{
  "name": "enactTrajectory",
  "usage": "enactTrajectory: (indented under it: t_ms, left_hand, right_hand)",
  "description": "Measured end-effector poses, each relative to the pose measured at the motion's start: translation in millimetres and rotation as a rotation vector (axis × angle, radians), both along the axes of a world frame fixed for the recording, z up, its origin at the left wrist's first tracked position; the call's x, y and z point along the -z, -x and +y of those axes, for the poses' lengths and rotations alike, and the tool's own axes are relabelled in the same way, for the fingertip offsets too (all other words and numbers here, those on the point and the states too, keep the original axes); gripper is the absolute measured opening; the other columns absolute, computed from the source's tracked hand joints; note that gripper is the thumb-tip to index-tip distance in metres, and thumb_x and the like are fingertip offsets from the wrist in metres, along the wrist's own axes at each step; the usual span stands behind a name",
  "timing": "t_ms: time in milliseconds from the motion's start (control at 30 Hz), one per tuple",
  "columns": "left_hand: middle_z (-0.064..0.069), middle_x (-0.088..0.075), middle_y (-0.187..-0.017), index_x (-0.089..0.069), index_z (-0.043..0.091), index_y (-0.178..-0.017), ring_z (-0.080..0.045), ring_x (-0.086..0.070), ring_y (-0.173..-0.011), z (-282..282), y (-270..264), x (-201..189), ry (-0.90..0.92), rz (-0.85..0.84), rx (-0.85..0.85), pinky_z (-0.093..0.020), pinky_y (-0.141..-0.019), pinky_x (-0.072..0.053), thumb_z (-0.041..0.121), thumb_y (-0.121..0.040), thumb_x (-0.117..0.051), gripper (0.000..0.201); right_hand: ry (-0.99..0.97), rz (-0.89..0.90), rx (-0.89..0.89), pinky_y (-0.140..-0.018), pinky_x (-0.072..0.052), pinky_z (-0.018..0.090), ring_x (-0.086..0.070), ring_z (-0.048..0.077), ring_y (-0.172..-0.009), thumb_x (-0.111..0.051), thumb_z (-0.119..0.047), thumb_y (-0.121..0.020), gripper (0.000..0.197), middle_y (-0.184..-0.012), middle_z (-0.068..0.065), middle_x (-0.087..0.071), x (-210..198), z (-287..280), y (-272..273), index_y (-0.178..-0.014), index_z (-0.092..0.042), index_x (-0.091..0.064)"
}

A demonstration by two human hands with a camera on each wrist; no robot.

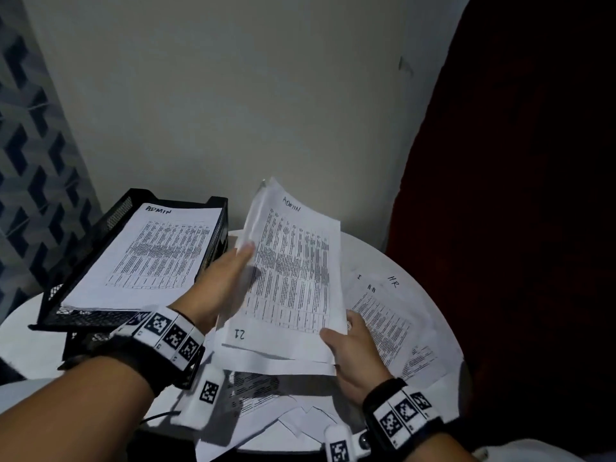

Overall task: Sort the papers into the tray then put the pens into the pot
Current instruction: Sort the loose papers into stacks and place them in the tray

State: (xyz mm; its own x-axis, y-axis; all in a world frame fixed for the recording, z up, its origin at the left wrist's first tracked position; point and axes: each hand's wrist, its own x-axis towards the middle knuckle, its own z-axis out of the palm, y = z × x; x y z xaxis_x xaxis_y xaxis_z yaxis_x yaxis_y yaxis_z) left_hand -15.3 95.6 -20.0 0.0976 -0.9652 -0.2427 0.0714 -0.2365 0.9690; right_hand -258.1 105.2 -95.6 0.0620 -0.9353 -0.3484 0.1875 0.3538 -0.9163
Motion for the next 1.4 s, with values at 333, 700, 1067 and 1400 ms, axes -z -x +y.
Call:
enactTrajectory:
  t_ms: [333,700,1067,1400]
  left_hand:
    - [-0.013,-0.061,-0.071,-0.063,0.023,-0.110,-0.026,-0.057,-0.060,-12,-7,8,0.108,-0.406,-0.078,-0.038,-0.057,-0.050,0.003,-0.095,-0.047,0.030]
    - [-0.015,-0.056,-0.064,-0.061,0.025,-0.108,-0.026,-0.050,-0.052,-19,-14,23,0.071,-0.480,0.010,-0.037,-0.050,-0.043,0.005,-0.093,-0.047,0.028]
    - [-0.011,-0.058,-0.067,-0.062,0.022,-0.111,-0.024,-0.052,-0.056,-17,-11,13,0.076,-0.569,-0.023,-0.034,-0.051,-0.044,0.005,-0.094,-0.046,0.029]
    - [-0.014,-0.062,-0.071,-0.062,0.022,-0.106,-0.027,-0.057,-0.063,-8,-14,5,0.093,-0.590,-0.019,-0.038,-0.058,-0.047,0.005,-0.095,-0.045,0.026]
  right_hand:
    - [-0.221,0.541,0.267,-0.096,-0.059,0.049,-0.069,0.032,-0.097,-0.081,-0.020,-0.080,0.070,-0.121,0.013,-0.065,54,-37,81,-0.142,-0.016,-0.049]
    - [-0.315,1.018,0.133,-0.094,-0.056,0.043,-0.065,0.039,-0.115,-0.091,-0.032,-0.076,0.135,-0.145,0.022,-0.056,104,-50,108,-0.165,-0.028,0.011]
    - [-0.263,1.044,0.332,-0.078,-0.051,0.033,-0.065,0.035,-0.087,-0.065,-0.011,-0.095,0.015,-0.111,0.025,-0.073,74,-42,139,-0.102,0.002,-0.069]
    - [-0.077,0.890,0.343,-0.083,-0.050,0.034,-0.069,0.049,-0.095,-0.038,-0.009,-0.099,0.043,-0.082,0.027,-0.070,46,-28,150,-0.107,0.019,-0.070]
